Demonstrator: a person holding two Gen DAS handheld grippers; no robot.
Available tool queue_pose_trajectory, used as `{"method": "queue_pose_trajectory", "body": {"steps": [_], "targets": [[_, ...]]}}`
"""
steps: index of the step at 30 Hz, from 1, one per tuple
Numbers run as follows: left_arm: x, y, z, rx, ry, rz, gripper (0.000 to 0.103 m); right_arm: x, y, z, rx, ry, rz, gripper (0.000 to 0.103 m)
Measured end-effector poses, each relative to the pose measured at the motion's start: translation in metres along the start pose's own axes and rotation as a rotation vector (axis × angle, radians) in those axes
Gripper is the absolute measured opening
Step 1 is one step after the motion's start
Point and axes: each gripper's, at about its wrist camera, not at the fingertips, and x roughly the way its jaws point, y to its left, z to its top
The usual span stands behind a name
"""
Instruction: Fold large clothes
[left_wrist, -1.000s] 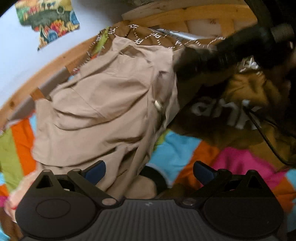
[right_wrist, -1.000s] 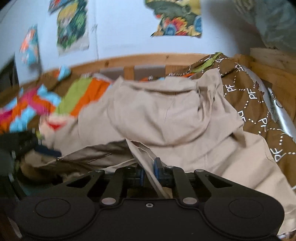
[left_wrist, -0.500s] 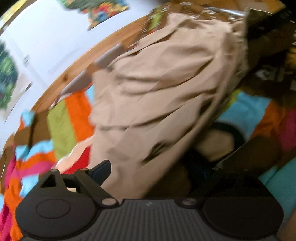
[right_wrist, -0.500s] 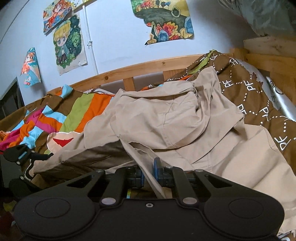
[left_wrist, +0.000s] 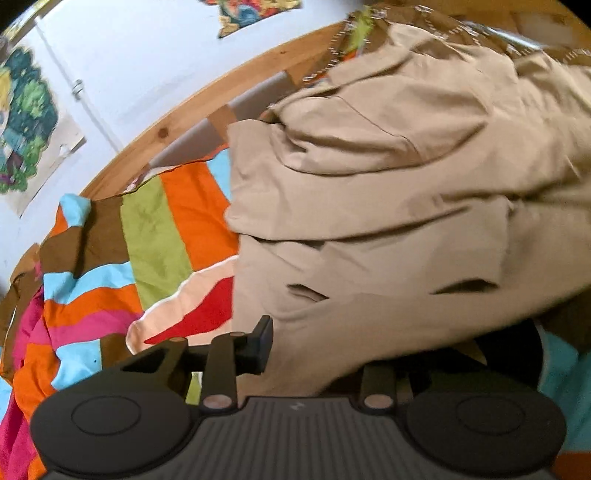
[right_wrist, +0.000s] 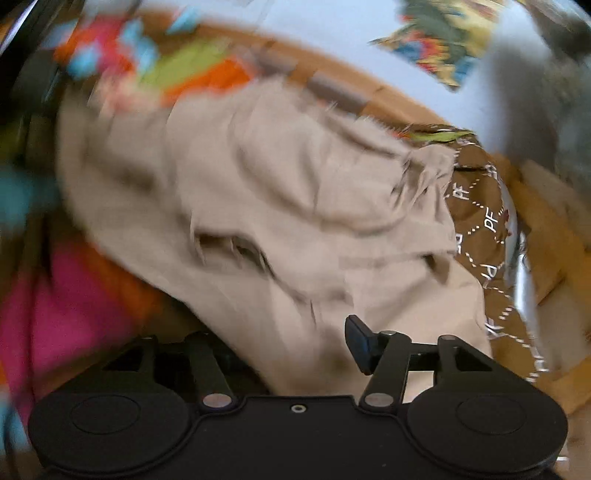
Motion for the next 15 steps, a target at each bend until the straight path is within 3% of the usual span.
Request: {"method": "queue_pose_trajectory", "body": {"steps": [3, 4, 6, 8, 10, 15], "targets": [[0.001, 0.008, 0.000, -0.027, -0.011, 0.007, 0.035, 0.001, 0.013, -0.024, -0.129, 0.085, -0.116, 0.066], [0.002, 0.009, -0.002, -0.029, -0.014, 0.006, 0.035, 0.002, 0.013, -0.030, -0.149, 0.078, -0.161, 0.071], [0.003, 0.008, -0.007, -0.022, -0.016, 0.009, 0.030, 0.010, 0.013, -0.032, -0.175, 0.085, -0.237, 0.071], [-0.001, 0.004, -0.012, -0.013, -0.028, 0.001, 0.015, 0.015, 0.013, -0.031, -0.189, 0.073, -0.274, 0.059], [-0.006, 0.003, -0.016, -0.016, -0.059, 0.003, 0.010, 0.015, 0.013, -0.031, -0.200, 0.065, -0.275, 0.008], [-0.031, 0.004, -0.023, -0.039, -0.156, 0.005, 0.003, -0.008, 0.000, -0.011, -0.086, 0.029, -0.241, 0.002]]}}
